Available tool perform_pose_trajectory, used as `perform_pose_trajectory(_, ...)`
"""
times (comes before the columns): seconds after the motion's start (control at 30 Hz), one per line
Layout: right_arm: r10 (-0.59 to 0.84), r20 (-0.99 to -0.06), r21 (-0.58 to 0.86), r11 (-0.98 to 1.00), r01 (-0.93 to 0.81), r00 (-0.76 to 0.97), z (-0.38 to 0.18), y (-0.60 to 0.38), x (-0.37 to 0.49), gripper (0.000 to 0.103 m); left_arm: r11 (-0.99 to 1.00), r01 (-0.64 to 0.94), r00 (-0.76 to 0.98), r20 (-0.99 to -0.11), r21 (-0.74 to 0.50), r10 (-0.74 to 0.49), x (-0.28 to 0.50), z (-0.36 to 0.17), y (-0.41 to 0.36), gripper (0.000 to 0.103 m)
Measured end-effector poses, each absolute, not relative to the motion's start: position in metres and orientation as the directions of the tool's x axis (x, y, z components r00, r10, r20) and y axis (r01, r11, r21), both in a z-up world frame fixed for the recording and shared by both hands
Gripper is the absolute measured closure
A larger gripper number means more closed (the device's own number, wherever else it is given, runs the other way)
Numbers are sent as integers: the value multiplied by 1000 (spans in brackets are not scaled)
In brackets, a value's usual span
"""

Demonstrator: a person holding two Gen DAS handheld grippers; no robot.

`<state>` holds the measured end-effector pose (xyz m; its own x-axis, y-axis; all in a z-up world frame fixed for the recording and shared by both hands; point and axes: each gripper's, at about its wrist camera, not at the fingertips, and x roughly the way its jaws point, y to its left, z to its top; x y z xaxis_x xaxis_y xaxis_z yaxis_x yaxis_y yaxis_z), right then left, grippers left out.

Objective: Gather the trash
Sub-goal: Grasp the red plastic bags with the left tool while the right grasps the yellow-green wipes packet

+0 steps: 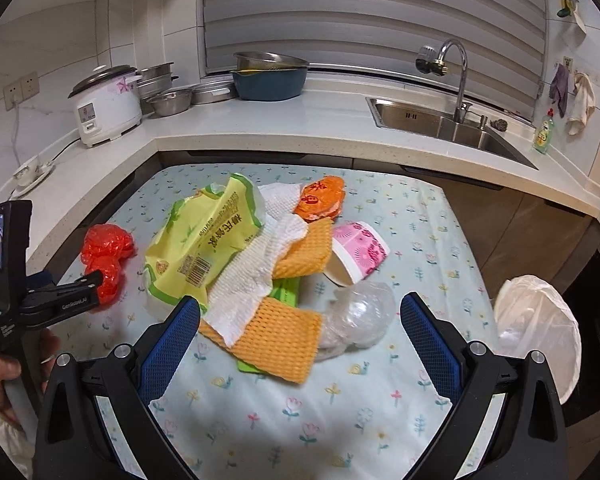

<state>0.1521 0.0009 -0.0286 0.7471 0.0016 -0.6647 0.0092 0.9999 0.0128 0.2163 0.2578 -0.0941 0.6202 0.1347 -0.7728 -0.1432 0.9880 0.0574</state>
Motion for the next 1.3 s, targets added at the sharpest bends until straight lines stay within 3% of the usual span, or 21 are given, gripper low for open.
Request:
perform_pose_trajectory(0.17,37,-682,39,999,-14,731,-39,26,187,7,989,-148,594,-797,29,112,235,-111,267,11)
perform_pose_trajectory(0.27,64,-692,58,998,-33,719,-45,38,204,7,992,-127,582,-810,0,75,239,-118,268,29)
perform_pose_trajectory(0.33,77,-698,62,997,-47,712,-50,46,213,8,993,-117,578,-815,-25,47,240,-120,269,48)
perform_pose_trajectory(0.5,114,-723,81,993,-80,682,-66,64,232,22,994,-93,593,-805,-57,9,239,-117,265,67)
perform_pose_trajectory(0.67,155,-757,113,988,-107,635,-85,76,244,48,996,-63,616,-788,-56,-5,236,-107,254,72)
perform_pose_trajectory(0.73,177,-763,132,984,-118,622,-89,77,246,74,997,-52,623,-782,-60,-14,234,-102,250,73)
perform_pose_trajectory(0.8,197,-758,155,980,-123,622,-88,77,245,89,997,-44,632,-775,-67,-25,231,-95,246,73)
perform_pose_trajectory(1.07,163,-678,149,985,-83,717,-44,48,221,99,996,30,679,-730,-78,-78,213,-60,211,73)
perform_pose_trajectory(1.3,91,-611,161,987,11,786,-1,-10,187,99,988,133,711,-687,-77,-149,191,-28,159,73)
